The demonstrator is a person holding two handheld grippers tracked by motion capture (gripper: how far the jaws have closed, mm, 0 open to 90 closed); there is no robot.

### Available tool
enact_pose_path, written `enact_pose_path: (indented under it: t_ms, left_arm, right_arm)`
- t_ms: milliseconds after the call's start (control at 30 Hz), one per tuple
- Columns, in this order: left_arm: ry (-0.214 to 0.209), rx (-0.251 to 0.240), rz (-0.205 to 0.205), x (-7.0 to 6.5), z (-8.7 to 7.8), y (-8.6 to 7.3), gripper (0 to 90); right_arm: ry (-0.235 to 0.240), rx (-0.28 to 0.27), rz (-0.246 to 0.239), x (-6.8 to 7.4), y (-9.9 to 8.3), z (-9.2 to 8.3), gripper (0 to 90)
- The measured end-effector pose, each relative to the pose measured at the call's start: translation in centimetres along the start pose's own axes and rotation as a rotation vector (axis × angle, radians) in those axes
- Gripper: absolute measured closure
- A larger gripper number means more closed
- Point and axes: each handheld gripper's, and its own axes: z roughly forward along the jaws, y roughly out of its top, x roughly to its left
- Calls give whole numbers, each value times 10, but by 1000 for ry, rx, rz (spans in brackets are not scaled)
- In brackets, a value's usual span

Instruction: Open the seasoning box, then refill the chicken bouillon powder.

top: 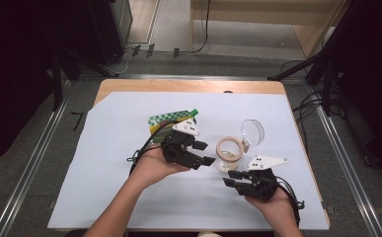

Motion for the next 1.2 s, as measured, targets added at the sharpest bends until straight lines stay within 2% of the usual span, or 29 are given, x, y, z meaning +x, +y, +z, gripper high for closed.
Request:
enact_pose_path:
  t_ms: [100, 133, 233, 333, 400, 467, 533, 633, 867, 1000, 1067, 1200]
  left_arm:
    - [3, 6, -12, 3, -8, -5, 438]
    - [-1, 1, -29, 4, -11, -7, 428]
    - [8, -10, -26, 7, -20, -12, 433]
    - [18, -8, -41, 10, -27, -17, 440]
    - [12, -24, -62, 13, -34, -21, 454]
    - [7, -34, -58, 14, -38, -22, 463]
    - [6, -66, -41, 14, -45, -24, 478]
    - [22, -51, -31, 16, -53, -26, 496]
    - [45, -15, -73, 27, -71, -33, 510]
    - [50, -32, -80, 29, -79, -36, 517]
    - [46, -33, -95, 31, -85, -39, 534]
    - [69, -28, -118, 36, -96, -44, 553]
  right_arm:
    - [18, -1, -5, 4, 0, 4, 645]
    - [27, -1, -17, 6, 0, 7, 640]
    - [33, -2, -35, 8, 0, 10, 638]
    - [49, 12, -32, 11, 1, 17, 627]
    - [59, 27, -47, 15, 1, 22, 617]
    - [62, 29, -47, 16, 1, 23, 615]
    - [68, 36, -55, 18, 2, 26, 608]
    - [73, 38, -63, 19, 2, 28, 603]
    - [79, 45, -73, 20, 3, 30, 596]
    - [76, 44, -72, 20, 3, 30, 594]
    - [77, 41, -70, 20, 3, 29, 591]
    - [75, 42, -75, 20, 4, 30, 578]
